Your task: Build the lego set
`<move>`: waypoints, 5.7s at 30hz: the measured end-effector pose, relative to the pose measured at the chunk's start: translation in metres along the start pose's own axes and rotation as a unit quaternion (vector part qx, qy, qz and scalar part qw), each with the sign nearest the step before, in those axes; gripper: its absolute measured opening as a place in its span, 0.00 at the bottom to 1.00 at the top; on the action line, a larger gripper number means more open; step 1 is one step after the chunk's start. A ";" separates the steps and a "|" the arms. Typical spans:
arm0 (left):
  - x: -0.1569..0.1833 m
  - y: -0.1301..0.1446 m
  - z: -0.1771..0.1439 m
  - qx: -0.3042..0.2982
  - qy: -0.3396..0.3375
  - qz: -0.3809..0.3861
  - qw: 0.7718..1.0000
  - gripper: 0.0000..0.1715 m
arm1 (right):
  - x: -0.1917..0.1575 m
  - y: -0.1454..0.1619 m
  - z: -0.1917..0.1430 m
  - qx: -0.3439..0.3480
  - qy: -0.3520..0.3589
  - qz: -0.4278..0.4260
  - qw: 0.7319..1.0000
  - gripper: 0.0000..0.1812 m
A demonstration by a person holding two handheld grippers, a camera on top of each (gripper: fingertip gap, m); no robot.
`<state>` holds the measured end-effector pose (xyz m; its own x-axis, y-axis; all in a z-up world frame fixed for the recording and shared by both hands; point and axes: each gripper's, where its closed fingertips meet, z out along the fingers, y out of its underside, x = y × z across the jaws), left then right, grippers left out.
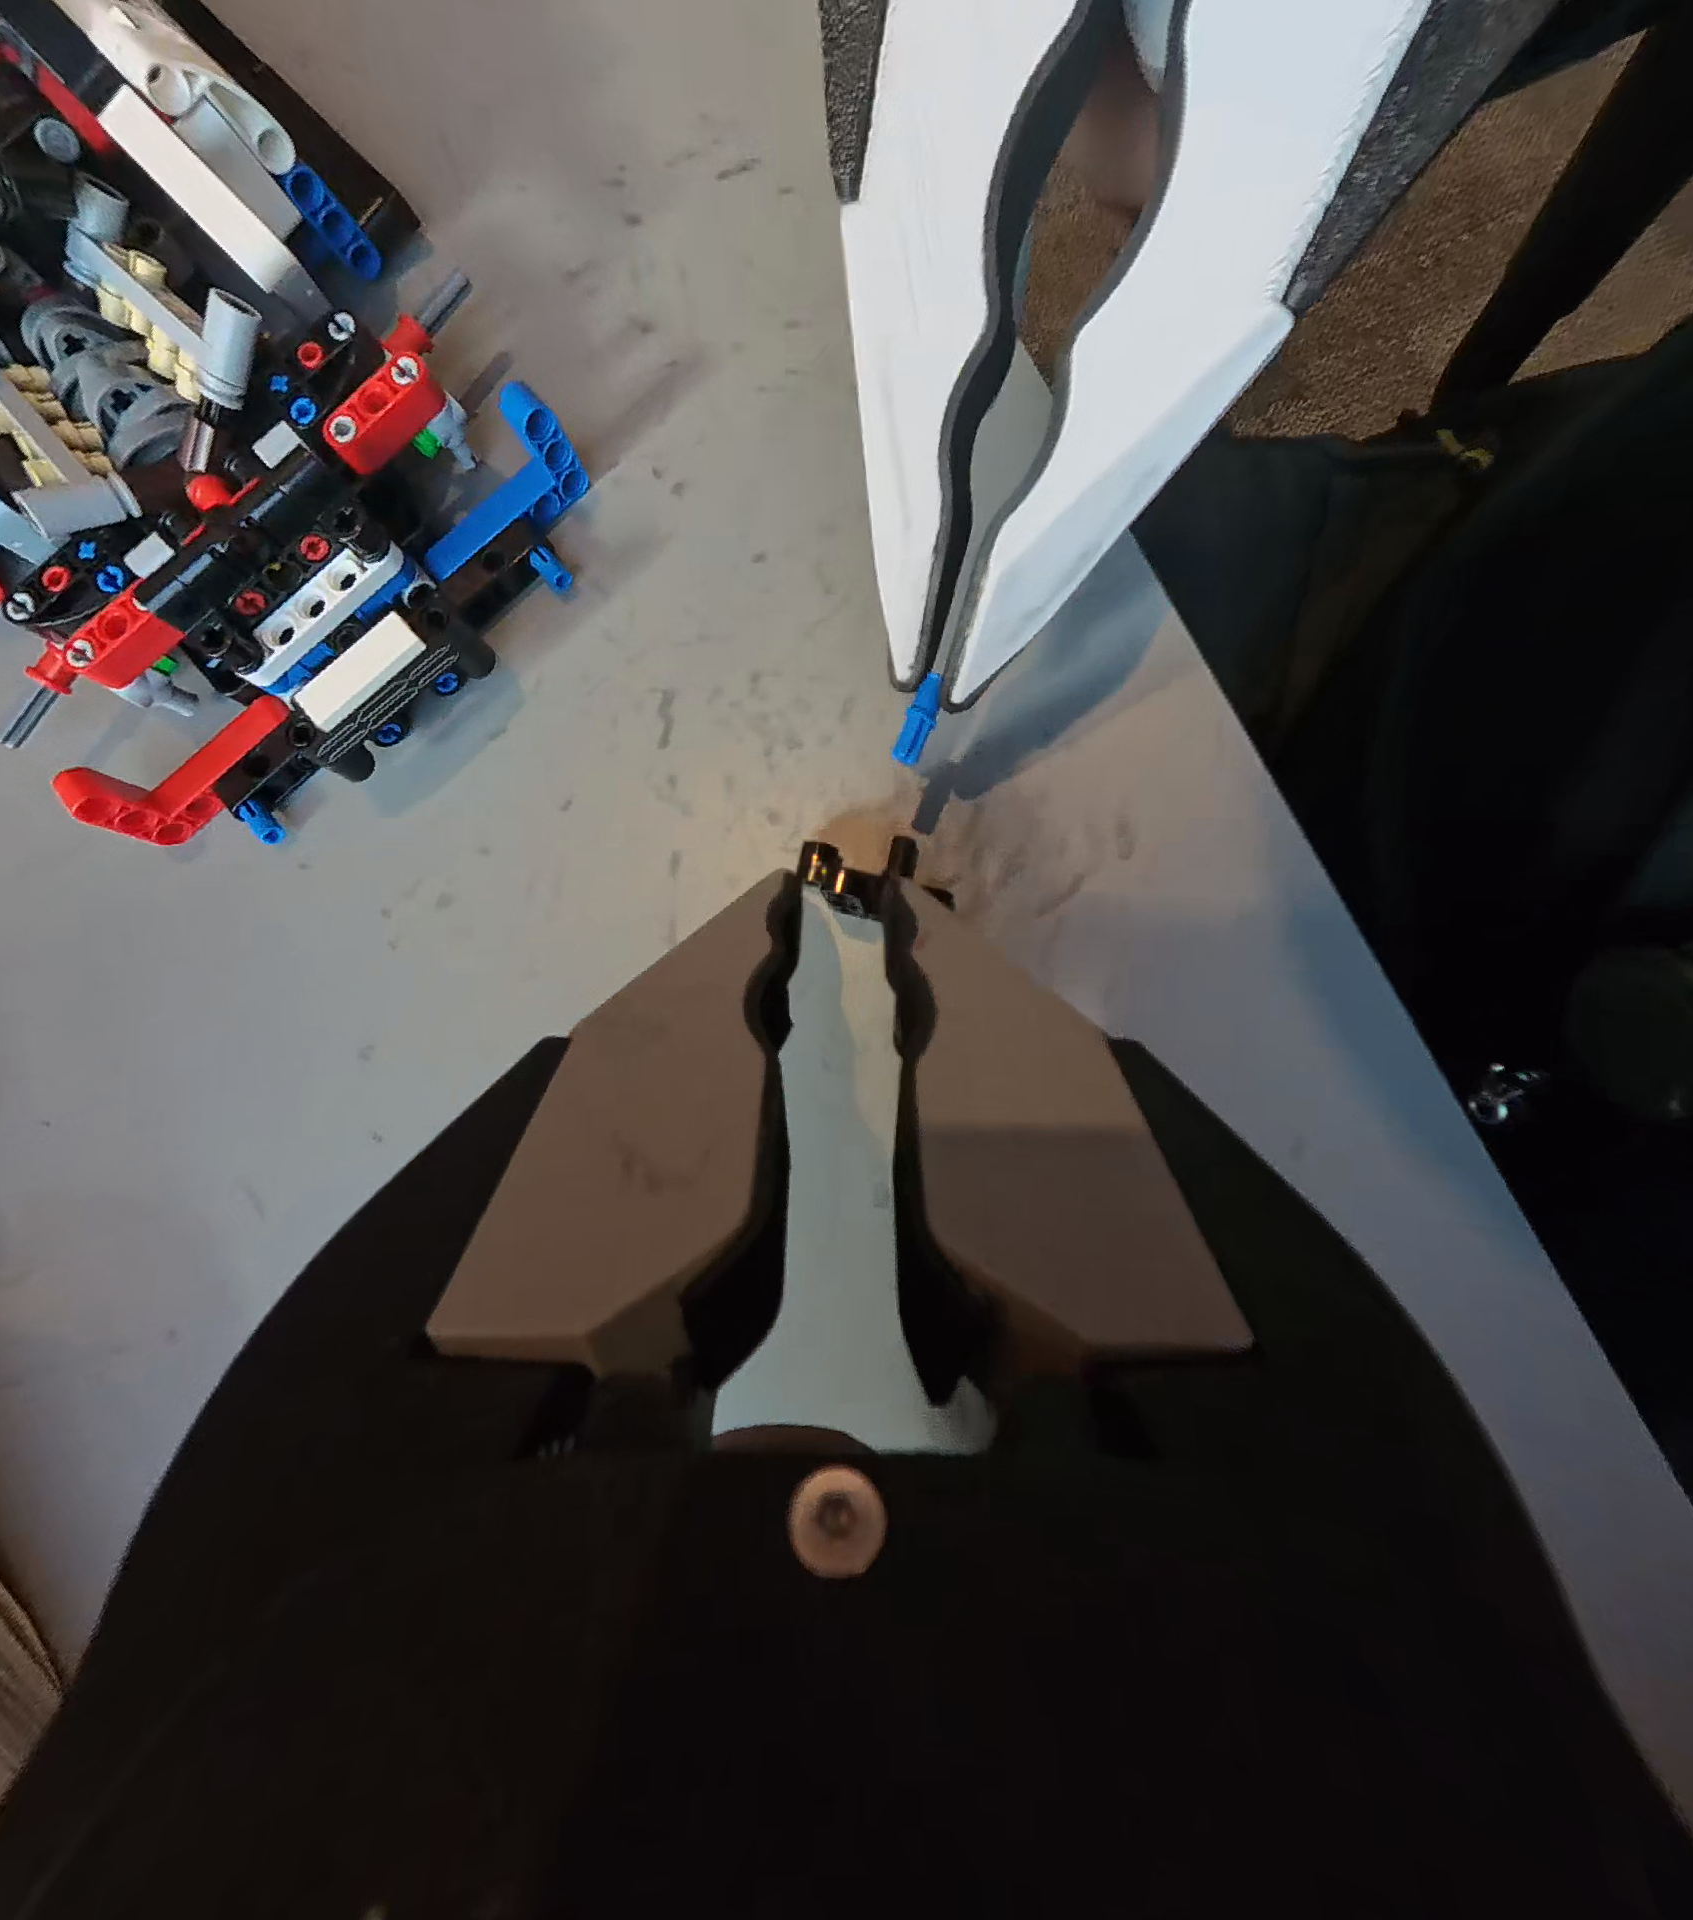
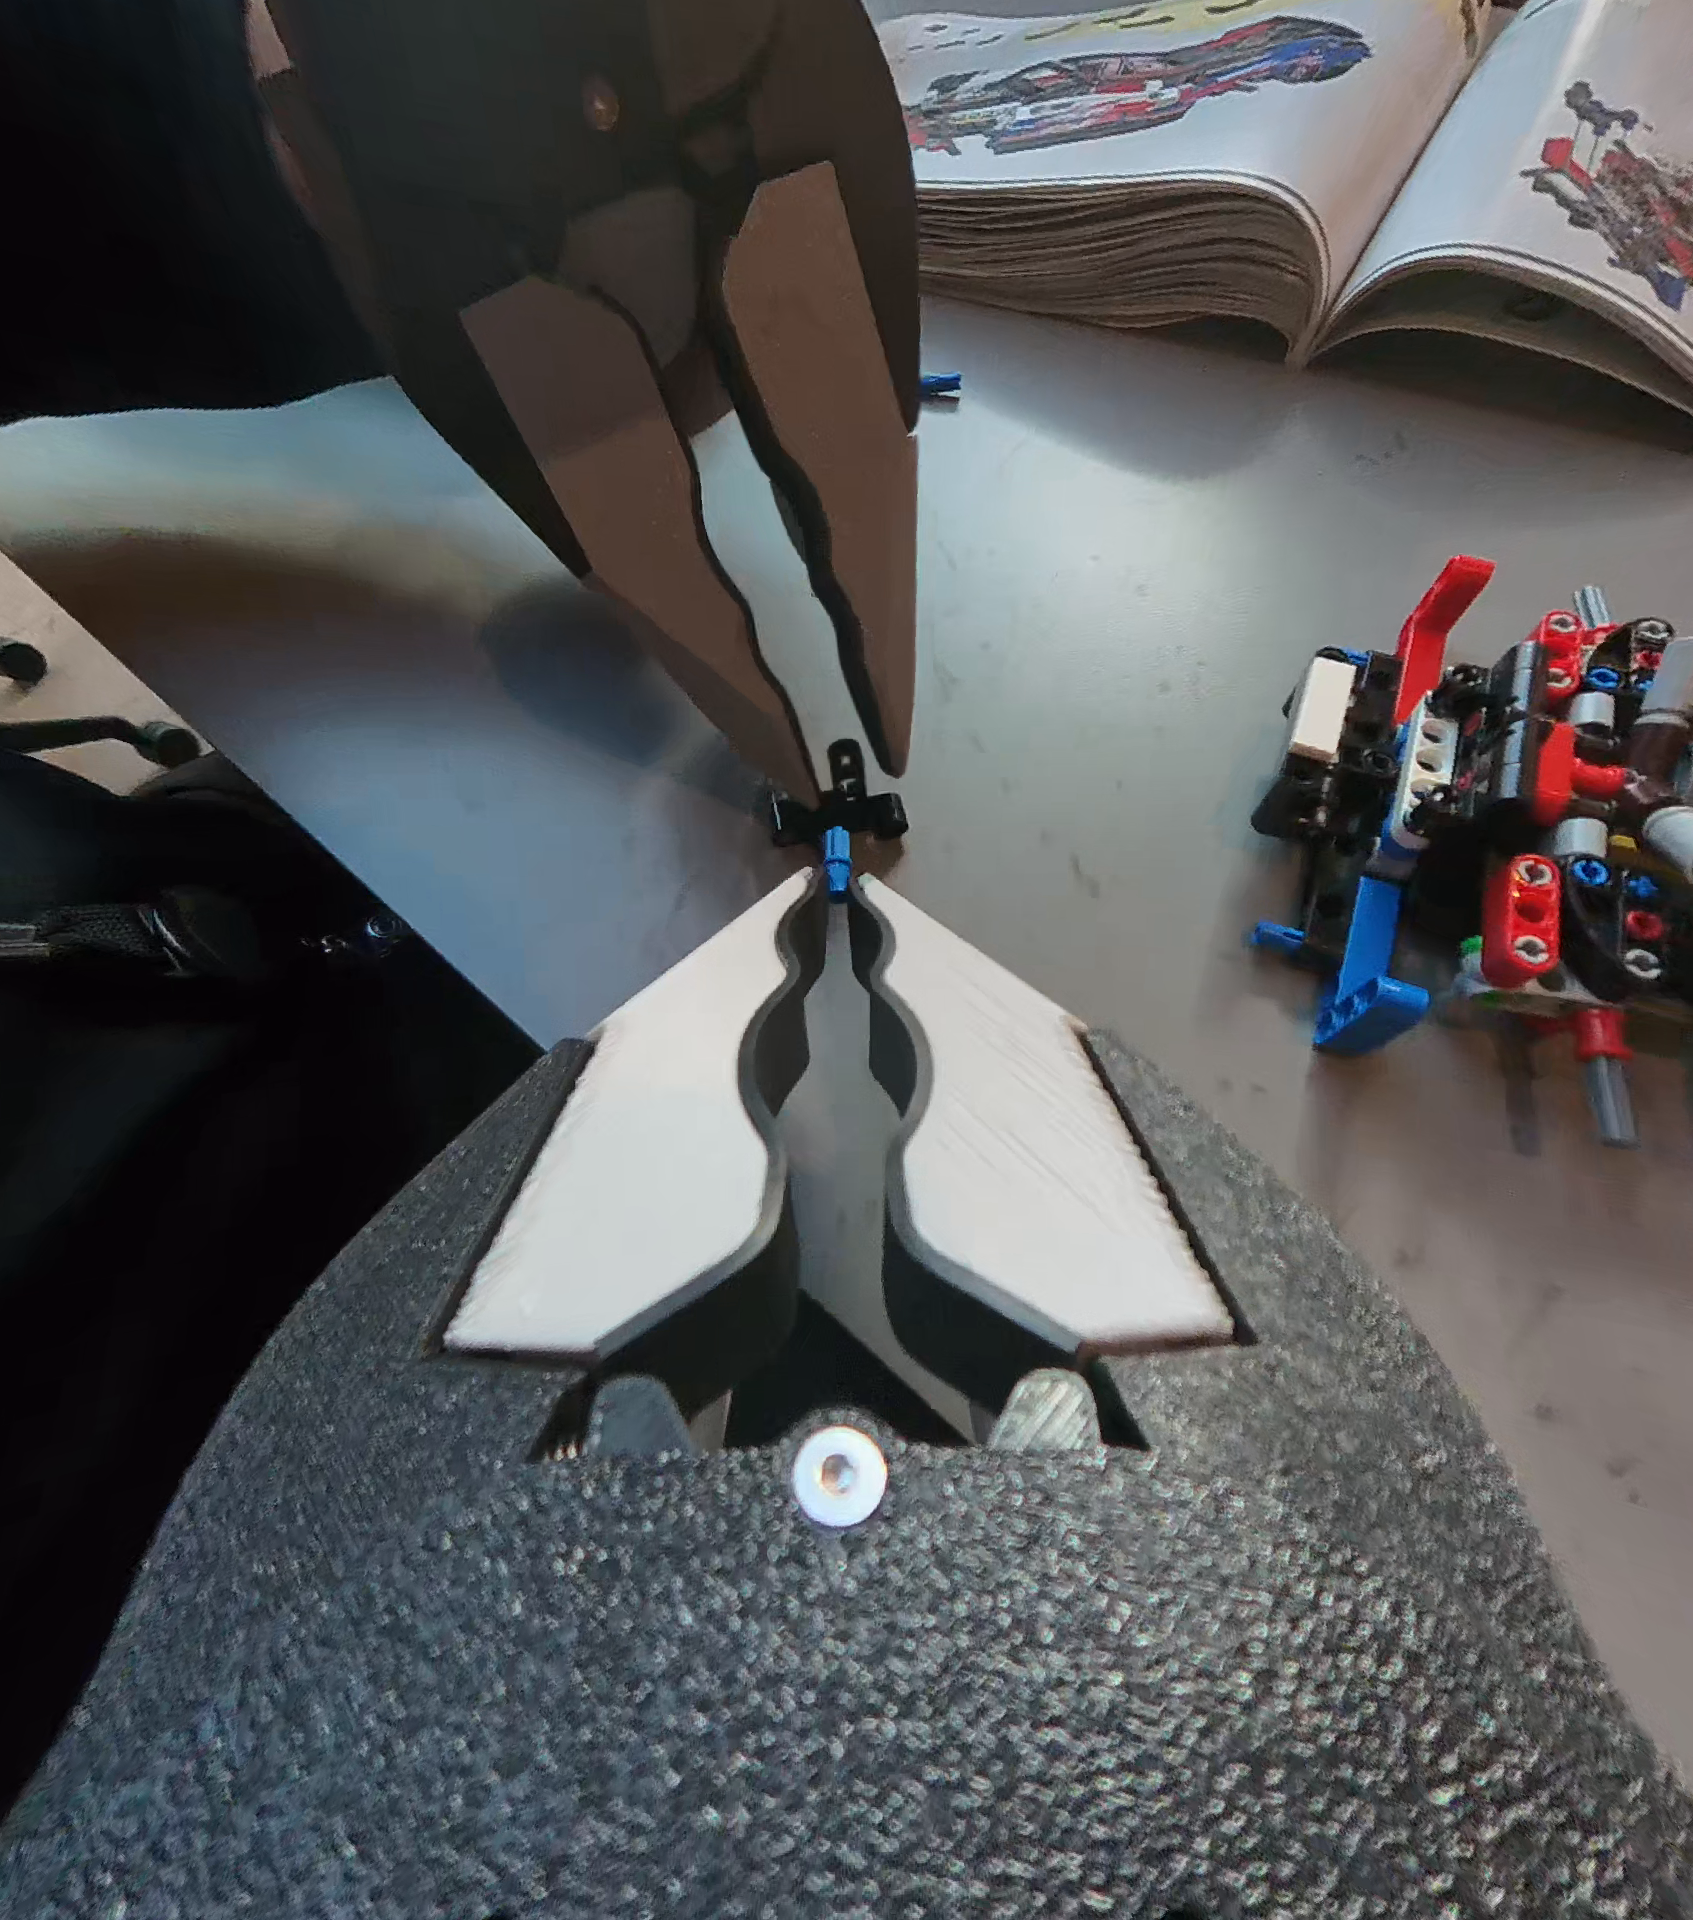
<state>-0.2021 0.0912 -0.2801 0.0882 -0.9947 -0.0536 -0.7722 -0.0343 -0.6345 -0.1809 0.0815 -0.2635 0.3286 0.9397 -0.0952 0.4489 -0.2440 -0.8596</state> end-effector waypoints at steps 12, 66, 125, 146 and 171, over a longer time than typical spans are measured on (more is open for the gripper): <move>0.005 -0.002 0.003 0.015 0.039 0.003 0.999 0.03 | 0.002 -0.002 0.005 -0.017 0.019 -0.086 0.996 0.02; 0.013 -0.001 0.003 -0.016 0.070 0.016 0.997 0.03 | -0.006 -0.001 0.017 -0.007 0.015 -0.253 0.967 0.01; 0.002 0.005 -0.039 0.016 -0.053 -0.084 0.995 0.14 | 0.000 0.010 0.004 -0.054 -0.131 -0.036 0.989 0.01; 0.005 0.014 -0.040 0.088 -0.186 -0.086 0.975 0.12 | 0.000 -0.021 0.018 -0.076 -0.133 -0.058 0.986 0.01; -0.009 -0.021 -0.037 0.030 -0.258 0.162 0.952 0.12 | -0.006 -0.029 0.013 -0.118 -0.218 -0.003 0.969 0.01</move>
<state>-0.2100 0.0975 -0.2374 0.1610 -0.7711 -0.6160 -0.7758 0.2869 -0.5620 -0.2063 0.0862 -0.2444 -0.0339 0.9406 -0.3378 0.6441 -0.2379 -0.7270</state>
